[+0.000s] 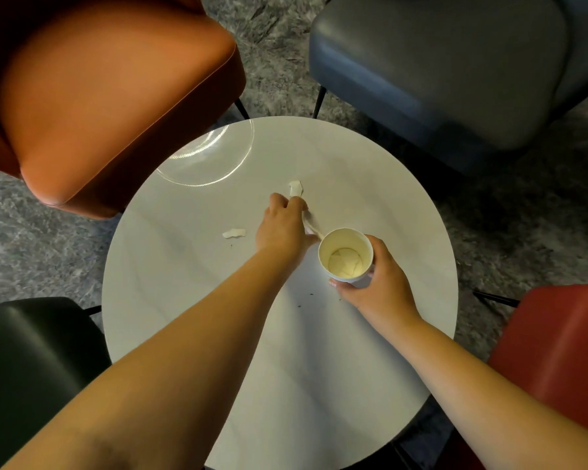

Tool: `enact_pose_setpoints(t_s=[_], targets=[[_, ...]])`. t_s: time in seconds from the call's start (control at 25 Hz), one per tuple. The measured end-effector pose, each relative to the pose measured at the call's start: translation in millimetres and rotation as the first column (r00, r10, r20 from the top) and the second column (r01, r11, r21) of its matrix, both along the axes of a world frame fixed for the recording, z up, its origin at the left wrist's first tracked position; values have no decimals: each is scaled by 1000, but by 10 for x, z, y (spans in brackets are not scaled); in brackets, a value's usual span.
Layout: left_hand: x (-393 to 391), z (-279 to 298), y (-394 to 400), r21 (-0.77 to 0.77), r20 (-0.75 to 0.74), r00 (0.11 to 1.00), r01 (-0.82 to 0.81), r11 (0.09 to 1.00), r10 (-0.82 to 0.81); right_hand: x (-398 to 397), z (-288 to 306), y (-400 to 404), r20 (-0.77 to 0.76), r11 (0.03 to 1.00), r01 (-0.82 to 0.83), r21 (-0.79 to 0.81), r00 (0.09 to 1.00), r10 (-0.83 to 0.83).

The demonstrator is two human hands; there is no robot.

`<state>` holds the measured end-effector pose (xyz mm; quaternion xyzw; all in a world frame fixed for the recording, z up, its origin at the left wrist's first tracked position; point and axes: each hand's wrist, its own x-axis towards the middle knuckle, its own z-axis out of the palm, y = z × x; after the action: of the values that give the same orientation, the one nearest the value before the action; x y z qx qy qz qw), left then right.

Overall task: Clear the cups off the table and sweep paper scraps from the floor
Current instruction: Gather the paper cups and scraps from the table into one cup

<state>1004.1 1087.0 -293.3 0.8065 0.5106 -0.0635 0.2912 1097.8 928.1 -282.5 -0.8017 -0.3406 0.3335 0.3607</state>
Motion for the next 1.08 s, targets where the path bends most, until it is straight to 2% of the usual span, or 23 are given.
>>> enact_pose_setpoints(t_s=[0.16,0.24,0.32,0.48,0.64,0.76,0.88,0.96,1.0,1.08], targets=[[-116,12,14,-95,78,990,-109,989,117,23,-4,25,-13,1000,25,4,1000,-25],[-217,44,-11,-81,137,968,-199,977,208,26,1,44,-18,1000,22,7,1000,-22],[-247,73,-43,-54,177,958,-220,974,226,26,14,51,-17,1000,10,3,1000,-10],[-32,106,-45,-96,212,977,-4,995,24,82,36,-25,-6,1000,11,4,1000,-11],[190,13,-20,-18,81,982,170,985,-168,163,48,-121,-3,999,38,5,999,-38],[249,-38,-6,25,9,980,197,980,-197,204,35,-116,0,999,44,7,999,-44],[223,-11,18,-85,26,995,102,991,-100,226,16,-88,-15,998,62,13,998,-62],[161,98,18,-141,118,991,-53,989,70,235,2,-73,-12,998,65,13,998,-65],[131,188,8,-147,204,961,-159,976,187,236,-2,-66,-7,998,68,11,998,-68],[81,423,-39,-212,439,803,-343,915,402,229,-13,-31,7,997,74,3,997,-74]])
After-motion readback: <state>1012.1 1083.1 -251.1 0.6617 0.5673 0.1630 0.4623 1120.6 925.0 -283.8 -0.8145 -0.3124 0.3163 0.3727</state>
